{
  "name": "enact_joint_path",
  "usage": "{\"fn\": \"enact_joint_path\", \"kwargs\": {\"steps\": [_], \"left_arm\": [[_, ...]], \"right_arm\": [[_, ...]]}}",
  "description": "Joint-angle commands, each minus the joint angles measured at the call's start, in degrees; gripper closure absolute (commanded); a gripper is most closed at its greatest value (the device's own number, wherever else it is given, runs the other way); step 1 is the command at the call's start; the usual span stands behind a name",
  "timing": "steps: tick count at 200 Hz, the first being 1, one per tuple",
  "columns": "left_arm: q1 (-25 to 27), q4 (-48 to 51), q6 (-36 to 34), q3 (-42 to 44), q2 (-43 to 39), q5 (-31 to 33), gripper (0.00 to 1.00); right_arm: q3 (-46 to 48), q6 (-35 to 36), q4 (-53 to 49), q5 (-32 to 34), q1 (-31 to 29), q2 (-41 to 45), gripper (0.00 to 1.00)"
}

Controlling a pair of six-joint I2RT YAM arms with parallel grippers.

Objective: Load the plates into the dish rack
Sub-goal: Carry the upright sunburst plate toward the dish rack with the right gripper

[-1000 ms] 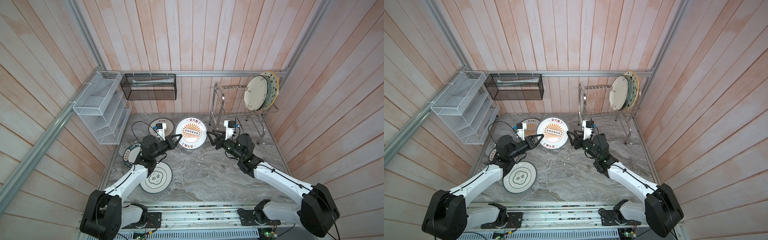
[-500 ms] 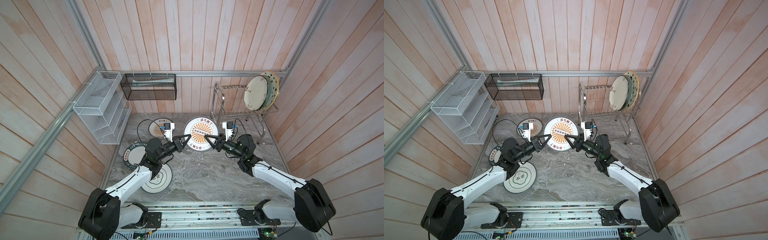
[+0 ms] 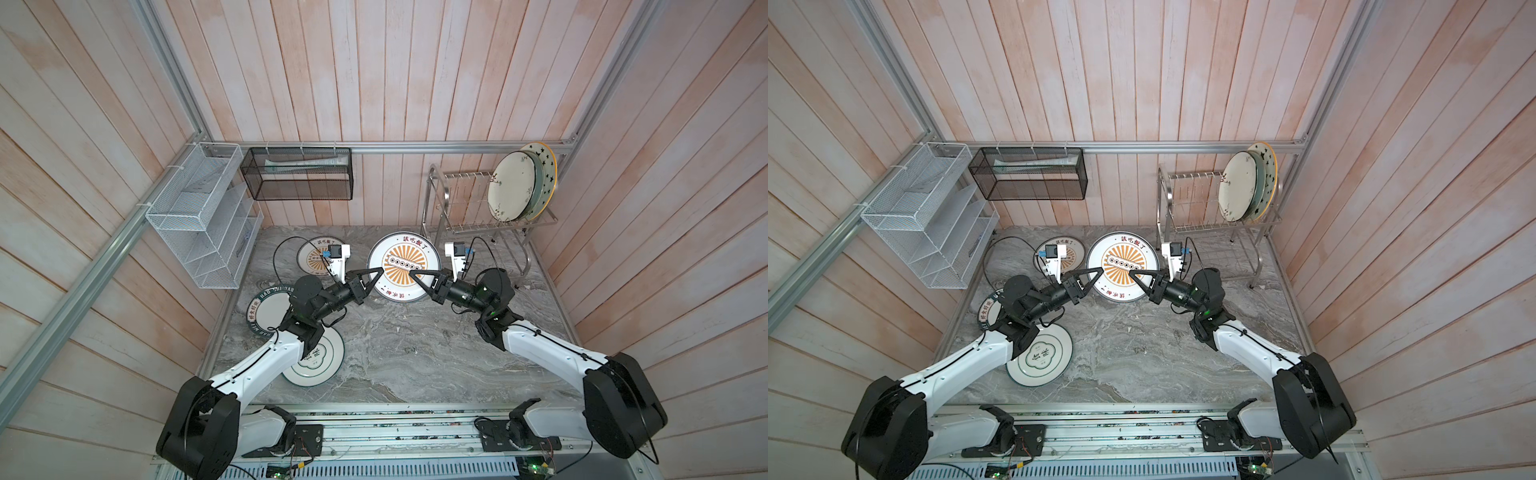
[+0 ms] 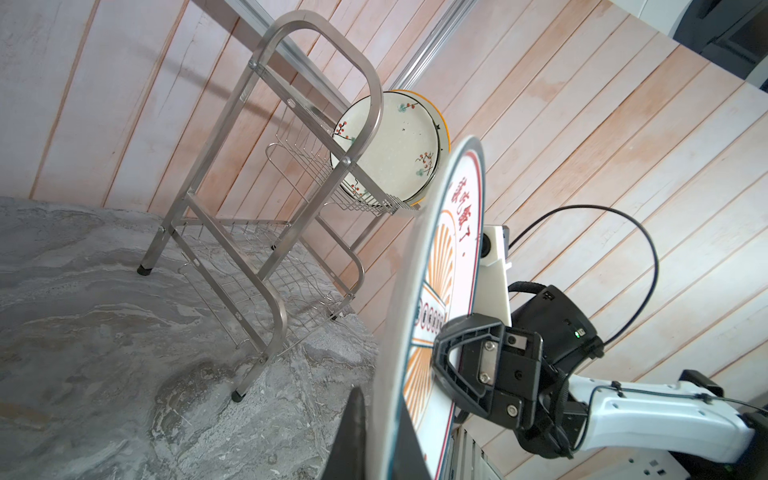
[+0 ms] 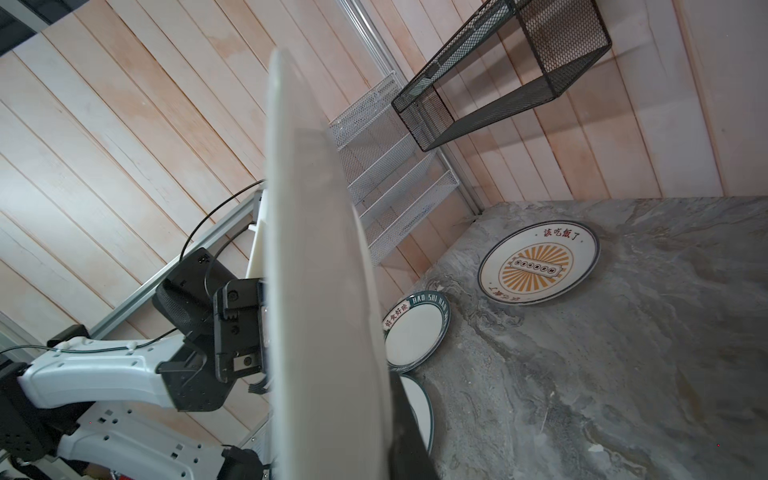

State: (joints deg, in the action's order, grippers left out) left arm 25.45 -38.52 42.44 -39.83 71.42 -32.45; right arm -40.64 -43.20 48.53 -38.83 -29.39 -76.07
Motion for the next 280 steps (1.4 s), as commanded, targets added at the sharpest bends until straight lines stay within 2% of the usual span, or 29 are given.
{"fn": "enact_joint_path", "kwargs": {"steps": [1, 22, 48, 122, 177, 224, 248, 280], "left_arm": [[0.5, 2.8, -1.0, -3.3, 1.1, 1.7, 0.93], [0.5, 3.6, -1.0, -3.6, 1.2, 1.8, 0.70], [0.5, 4.0, -1.0, -3.6, 0.9, 2.2, 0.61], [0.6, 6.7, -2.8, -3.7, -0.1, 0.9, 0.57], [0.6, 10.5, -3.5, -3.3, -1.7, 1.4, 0.57], [0.7, 11.5, -4.4, -3.1, -2.5, 1.9, 0.57], [0.6, 11.6, -4.7, -3.1, -2.8, 1.8, 0.57], [0.6, 12.6, -5.2, -2.8, -3.9, 2.1, 0.57]], "right_arm": [[-0.7, 4.2, 1.9, -3.0, -1.3, -0.1, 0.98], [-0.8, 4.2, 1.8, -2.9, -1.2, 0.2, 1.00], [-0.8, 3.8, 1.2, -1.6, -0.7, 0.5, 1.00], [0.2, 4.1, -3.7, 6.5, 5.2, 4.7, 1.00], [-2.7, 10.3, -10.3, 11.2, 13.6, 12.3, 1.00], [-9.9, 17.2, -17.3, 16.2, 18.2, 16.4, 1.00], [-14.0, 20.0, -19.6, 21.8, 19.6, 16.8, 1.00], [-22.0, 27.6, -25.4, 31.6, 19.8, 14.6, 1.00]]}}
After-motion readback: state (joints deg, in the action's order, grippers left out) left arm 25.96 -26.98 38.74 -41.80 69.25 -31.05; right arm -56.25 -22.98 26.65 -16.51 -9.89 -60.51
